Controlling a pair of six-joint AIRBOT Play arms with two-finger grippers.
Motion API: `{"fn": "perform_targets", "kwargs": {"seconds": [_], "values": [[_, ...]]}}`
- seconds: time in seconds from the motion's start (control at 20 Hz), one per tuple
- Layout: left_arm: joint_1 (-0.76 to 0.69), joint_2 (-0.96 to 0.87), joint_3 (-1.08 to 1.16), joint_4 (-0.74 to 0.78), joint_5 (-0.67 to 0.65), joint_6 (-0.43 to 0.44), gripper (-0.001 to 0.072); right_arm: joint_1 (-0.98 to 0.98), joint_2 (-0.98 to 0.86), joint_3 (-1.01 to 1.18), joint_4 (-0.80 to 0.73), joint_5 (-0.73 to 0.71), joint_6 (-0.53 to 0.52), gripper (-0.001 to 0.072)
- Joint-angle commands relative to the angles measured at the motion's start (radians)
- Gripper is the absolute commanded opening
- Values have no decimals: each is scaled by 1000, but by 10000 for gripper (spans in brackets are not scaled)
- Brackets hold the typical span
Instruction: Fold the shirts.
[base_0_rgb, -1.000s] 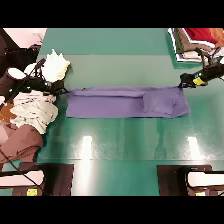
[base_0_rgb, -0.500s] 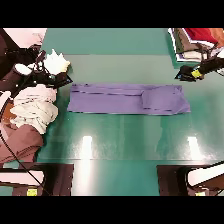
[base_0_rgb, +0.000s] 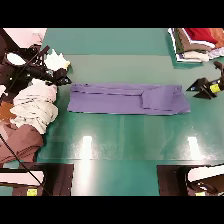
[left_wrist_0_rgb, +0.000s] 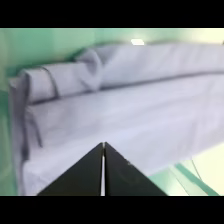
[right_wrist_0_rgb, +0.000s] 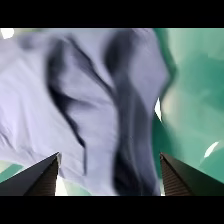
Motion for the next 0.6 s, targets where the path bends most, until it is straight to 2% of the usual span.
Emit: {"fn": "perform_targets", "kwargs": {"seconds": [0.0,0.15,0.35,0.5,0.55], "values": [[-14,1,6,-18,-67,-4,31,-60,3,-134,116,-71,-120,704],[-63,-1,6,-16,-52,-5,30,-60,-21,-174,132,-97,-155,703],[-151,-1,6,-16,4,-10,22,-33,-127,-97,140,9,-154,696],[-209,-2,6,-16,16,-25,21,11,-161,-70,138,17,-155,609],[-226,-5,6,-16,29,-34,21,24,-167,-70,139,3,-155,504]]}}
